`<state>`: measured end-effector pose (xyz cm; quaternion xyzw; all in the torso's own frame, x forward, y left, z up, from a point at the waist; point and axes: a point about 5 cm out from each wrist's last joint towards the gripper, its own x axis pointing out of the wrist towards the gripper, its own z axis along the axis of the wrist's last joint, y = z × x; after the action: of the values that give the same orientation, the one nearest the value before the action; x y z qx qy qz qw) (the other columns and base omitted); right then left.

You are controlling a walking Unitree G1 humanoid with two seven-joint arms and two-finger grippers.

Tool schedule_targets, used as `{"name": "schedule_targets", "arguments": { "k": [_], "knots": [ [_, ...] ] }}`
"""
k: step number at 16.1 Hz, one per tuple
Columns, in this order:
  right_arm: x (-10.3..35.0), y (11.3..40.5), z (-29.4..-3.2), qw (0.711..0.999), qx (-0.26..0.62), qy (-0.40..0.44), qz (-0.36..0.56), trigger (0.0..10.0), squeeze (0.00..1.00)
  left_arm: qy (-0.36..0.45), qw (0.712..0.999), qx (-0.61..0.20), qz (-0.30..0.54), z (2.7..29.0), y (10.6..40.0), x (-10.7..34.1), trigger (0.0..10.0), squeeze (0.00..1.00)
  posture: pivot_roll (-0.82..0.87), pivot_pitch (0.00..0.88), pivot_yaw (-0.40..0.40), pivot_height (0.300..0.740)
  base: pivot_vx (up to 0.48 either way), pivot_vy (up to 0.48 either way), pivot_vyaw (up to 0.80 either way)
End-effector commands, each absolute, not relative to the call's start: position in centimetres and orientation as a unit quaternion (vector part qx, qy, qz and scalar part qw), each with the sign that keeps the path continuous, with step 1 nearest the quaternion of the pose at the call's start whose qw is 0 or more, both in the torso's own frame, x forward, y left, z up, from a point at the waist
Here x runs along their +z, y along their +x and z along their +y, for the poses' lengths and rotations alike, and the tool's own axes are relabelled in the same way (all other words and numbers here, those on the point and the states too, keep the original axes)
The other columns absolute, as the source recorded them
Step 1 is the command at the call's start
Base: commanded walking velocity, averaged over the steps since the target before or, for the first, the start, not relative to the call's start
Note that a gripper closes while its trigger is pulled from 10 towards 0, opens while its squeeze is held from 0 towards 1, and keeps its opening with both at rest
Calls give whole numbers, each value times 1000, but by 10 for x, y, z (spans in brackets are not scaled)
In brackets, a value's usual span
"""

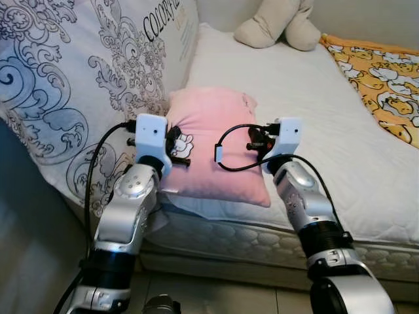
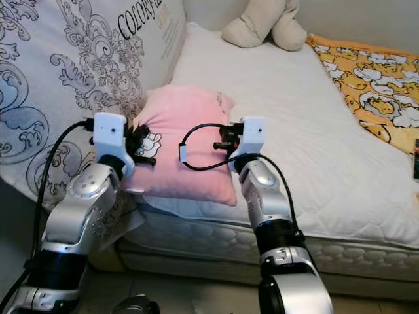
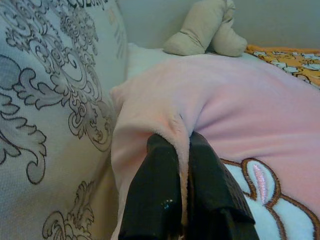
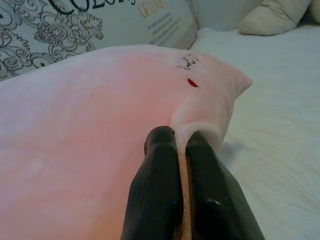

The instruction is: Clean up the room

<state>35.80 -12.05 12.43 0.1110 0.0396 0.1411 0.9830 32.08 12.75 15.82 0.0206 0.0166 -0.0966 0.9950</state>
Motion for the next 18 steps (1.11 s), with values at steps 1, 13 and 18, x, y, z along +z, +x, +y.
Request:
{"name": "schedule_targets", "arguments": {
  "k": [1,13,18],
  "knots": [
    [133,362,-137,988,112,100,18,0,0,34,997,-73,-12,133,326,171,0,0,175,0,-76,740,0,0,0],
    [177,393,-152,991,109,69,-21,0,0,44,997,-58,-14,124,354,190,0,0,179,0,-79,740,476,0,0],
    [176,403,-147,991,121,56,15,0,0,29,999,-35,6,131,381,193,0,0,197,0,-87,740,74,0,0]
  ]
}}
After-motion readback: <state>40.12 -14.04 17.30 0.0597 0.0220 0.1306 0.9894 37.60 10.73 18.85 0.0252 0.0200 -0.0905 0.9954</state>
